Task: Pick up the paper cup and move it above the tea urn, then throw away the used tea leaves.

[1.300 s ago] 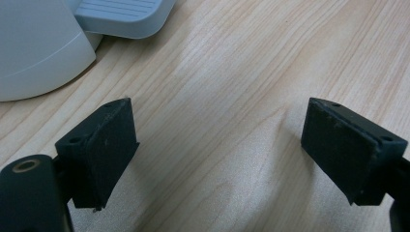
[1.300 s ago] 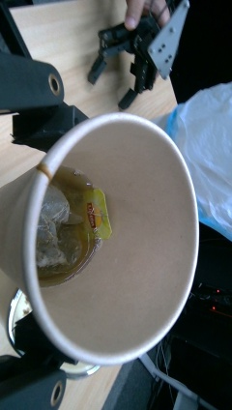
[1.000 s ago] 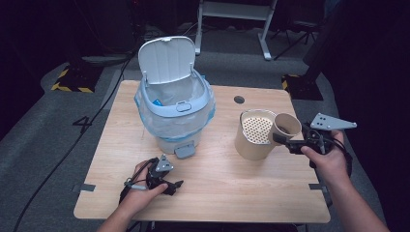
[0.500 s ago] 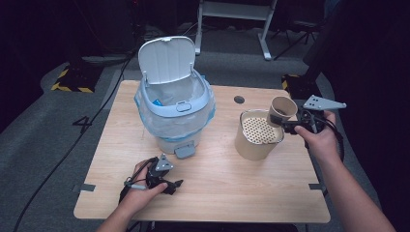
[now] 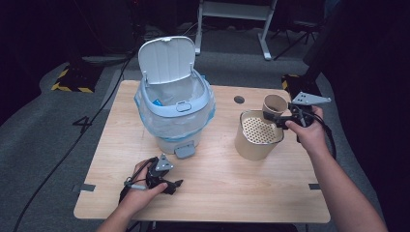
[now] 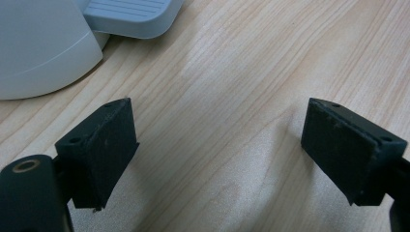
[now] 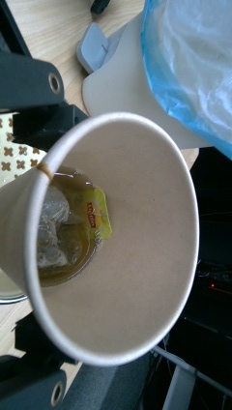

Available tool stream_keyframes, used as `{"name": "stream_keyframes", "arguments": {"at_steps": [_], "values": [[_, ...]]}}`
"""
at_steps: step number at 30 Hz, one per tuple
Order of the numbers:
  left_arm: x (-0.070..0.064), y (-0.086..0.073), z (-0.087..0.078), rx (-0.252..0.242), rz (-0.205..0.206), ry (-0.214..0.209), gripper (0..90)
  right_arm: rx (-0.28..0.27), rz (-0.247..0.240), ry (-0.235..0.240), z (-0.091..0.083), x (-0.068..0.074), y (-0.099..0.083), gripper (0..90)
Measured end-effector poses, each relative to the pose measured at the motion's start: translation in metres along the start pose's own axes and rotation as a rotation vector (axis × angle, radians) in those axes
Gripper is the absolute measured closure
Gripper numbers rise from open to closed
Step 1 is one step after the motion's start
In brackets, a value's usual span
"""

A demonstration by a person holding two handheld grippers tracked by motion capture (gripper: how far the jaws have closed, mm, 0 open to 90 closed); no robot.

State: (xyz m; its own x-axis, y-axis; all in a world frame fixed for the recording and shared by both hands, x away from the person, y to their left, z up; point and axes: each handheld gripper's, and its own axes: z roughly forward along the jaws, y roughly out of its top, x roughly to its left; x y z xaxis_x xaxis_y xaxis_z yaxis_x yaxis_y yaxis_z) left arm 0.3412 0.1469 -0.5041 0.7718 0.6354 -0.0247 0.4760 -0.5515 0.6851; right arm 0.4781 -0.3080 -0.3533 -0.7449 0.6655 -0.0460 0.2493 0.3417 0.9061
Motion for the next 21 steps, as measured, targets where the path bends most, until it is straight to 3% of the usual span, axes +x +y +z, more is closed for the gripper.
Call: {"name": "stream_keyframes", "arguments": {"at_steps": [6,12,13,14,15,16,17,18,21], "values": [[0.0,0.0,0.0,0.0,0.0,0.0,12.7,-0.001,-0.016,-0.01,0.002,0.0,0.0,30.0],[0.0,0.0,0.0,0.0,0.001,0.0,12.7,-0.011,-0.09,-0.052,-0.004,0.002,0.005,30.5],[0.0,0.0,0.0,0.0,0.001,0.0,12.7,0.006,-0.15,-0.082,-0.006,0.003,0.007,30.8],[0.0,0.0,0.0,0.0,0.001,0.0,12.7,0.006,-0.15,-0.082,-0.006,0.003,0.007,30.8],[0.0,0.0,0.0,0.0,0.001,0.0,12.7,0.018,-0.239,-0.112,-0.007,0.005,0.009,31.3],[0.0,0.0,0.0,0.0,0.002,0.0,12.7,0.018,-0.239,-0.112,-0.007,0.005,0.009,31.3],[0.0,0.0,0.0,0.001,0.001,0.001,12.7,0.041,-0.342,-0.142,-0.008,0.007,0.012,32.0],[0.0,0.0,0.0,0.001,0.001,0.001,12.7,0.041,-0.342,-0.142,-0.008,0.007,0.012,32.0],[0.0,0.0,0.0,0.0,0.002,0.001,12.7,0.081,-0.46,-0.181,-0.009,0.01,0.014,32.7]]}}
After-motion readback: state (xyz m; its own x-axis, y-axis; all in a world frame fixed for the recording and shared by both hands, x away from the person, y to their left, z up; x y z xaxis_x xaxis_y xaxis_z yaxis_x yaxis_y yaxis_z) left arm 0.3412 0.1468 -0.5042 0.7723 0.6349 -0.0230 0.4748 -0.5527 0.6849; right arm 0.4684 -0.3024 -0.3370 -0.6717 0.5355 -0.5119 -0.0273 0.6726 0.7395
